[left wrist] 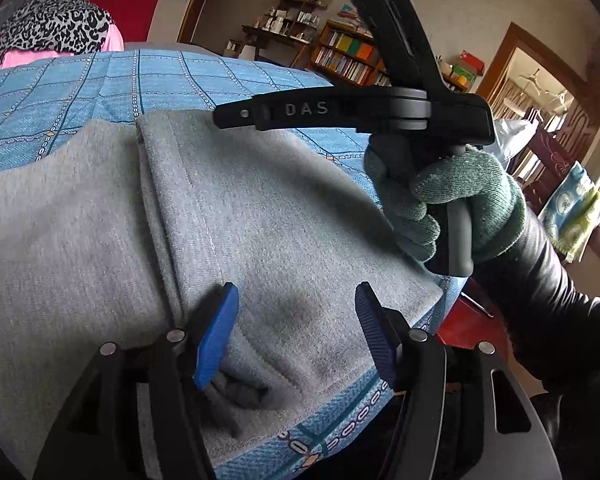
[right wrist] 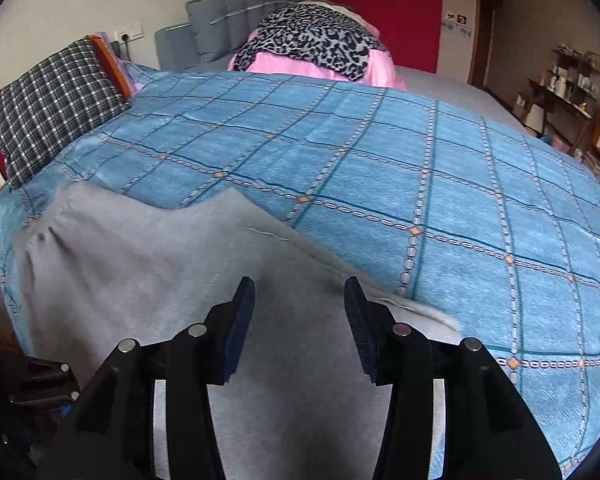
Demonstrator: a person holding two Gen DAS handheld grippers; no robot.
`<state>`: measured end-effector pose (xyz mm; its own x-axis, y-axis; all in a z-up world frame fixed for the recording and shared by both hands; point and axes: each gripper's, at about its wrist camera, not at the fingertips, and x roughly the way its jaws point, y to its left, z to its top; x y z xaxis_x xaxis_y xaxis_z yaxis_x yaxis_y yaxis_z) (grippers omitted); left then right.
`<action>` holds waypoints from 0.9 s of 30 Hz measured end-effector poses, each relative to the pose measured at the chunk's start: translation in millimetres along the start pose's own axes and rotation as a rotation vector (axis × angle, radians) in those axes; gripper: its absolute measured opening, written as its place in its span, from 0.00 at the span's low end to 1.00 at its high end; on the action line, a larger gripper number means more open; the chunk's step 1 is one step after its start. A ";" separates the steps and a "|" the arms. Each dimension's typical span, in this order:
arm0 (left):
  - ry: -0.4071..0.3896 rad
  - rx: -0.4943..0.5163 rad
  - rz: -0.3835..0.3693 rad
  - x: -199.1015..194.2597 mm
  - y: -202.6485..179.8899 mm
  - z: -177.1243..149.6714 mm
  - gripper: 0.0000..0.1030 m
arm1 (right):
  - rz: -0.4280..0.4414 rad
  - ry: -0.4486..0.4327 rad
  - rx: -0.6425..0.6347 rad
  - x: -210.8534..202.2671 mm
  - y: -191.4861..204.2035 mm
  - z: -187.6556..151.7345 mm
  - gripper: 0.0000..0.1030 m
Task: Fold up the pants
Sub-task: 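Smooth the folded sweatpants flat with the left gripper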
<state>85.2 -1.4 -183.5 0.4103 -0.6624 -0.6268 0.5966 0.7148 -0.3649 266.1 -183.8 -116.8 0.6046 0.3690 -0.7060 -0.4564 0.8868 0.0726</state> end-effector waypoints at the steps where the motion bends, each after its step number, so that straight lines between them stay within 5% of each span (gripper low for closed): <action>1: -0.001 -0.002 0.002 -3.1 -0.1 -0.5 0.59 | 0.016 0.007 -0.001 4.8 5.1 2.5 0.46; 8: -0.025 -0.043 0.035 -25.0 10.0 -5.4 0.59 | 0.015 0.103 0.036 55.8 10.1 -0.5 0.47; 11: -0.052 -0.036 0.177 -35.2 12.3 -6.3 0.71 | 0.004 0.105 0.028 61.0 11.6 -3.5 0.47; 20: -0.101 -0.080 0.393 -53.0 38.2 -8.2 0.71 | -0.019 0.089 0.010 60.1 13.8 -7.4 0.47; 27: -0.111 -0.105 0.470 -64.4 52.1 -17.3 0.71 | -0.029 0.083 0.002 59.8 14.4 -7.8 0.47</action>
<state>77.9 82.4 -174.0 0.6926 -0.2785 -0.6654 0.2591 0.9569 -0.1308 290.5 -151.2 -163.5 0.5612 0.3192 -0.7637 -0.4382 0.8973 0.0531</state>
